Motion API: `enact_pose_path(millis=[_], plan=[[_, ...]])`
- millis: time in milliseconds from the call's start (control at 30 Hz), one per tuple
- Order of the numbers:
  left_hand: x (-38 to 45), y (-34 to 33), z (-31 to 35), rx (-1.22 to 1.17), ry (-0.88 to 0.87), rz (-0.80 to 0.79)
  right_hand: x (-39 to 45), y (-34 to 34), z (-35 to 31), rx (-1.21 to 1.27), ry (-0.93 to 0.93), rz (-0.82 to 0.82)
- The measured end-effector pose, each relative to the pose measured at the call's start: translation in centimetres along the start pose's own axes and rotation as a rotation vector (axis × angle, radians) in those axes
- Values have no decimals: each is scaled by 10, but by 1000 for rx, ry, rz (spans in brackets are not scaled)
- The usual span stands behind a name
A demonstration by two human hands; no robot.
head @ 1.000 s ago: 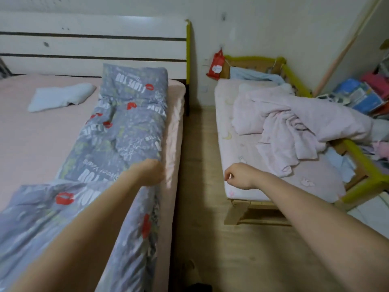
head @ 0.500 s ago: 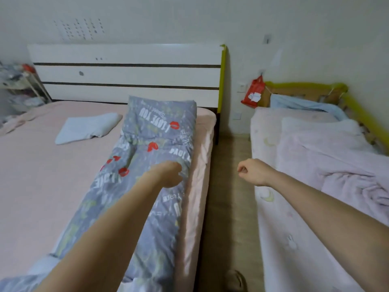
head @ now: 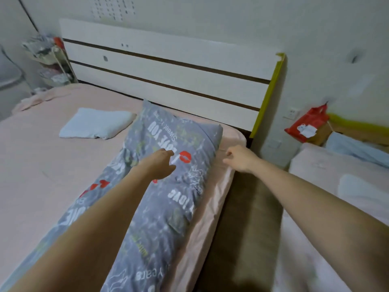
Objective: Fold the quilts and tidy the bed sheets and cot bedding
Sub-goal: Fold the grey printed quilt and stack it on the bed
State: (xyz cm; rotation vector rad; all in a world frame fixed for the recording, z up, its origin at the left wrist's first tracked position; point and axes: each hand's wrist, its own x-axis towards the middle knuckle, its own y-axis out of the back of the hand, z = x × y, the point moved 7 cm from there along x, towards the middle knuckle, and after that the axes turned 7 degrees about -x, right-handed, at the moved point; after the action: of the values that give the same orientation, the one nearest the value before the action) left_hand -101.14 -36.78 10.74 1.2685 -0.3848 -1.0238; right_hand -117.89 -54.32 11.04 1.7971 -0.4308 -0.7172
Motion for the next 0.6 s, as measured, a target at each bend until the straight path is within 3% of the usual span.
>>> enact_pose_path(millis=[300,600], plan=[[208,-4,-49,-416,305,-2,225,4,4,-200,94,-125],[327,-14,-72,-870,597,56,420,-10,-10,-152,199,-255]])
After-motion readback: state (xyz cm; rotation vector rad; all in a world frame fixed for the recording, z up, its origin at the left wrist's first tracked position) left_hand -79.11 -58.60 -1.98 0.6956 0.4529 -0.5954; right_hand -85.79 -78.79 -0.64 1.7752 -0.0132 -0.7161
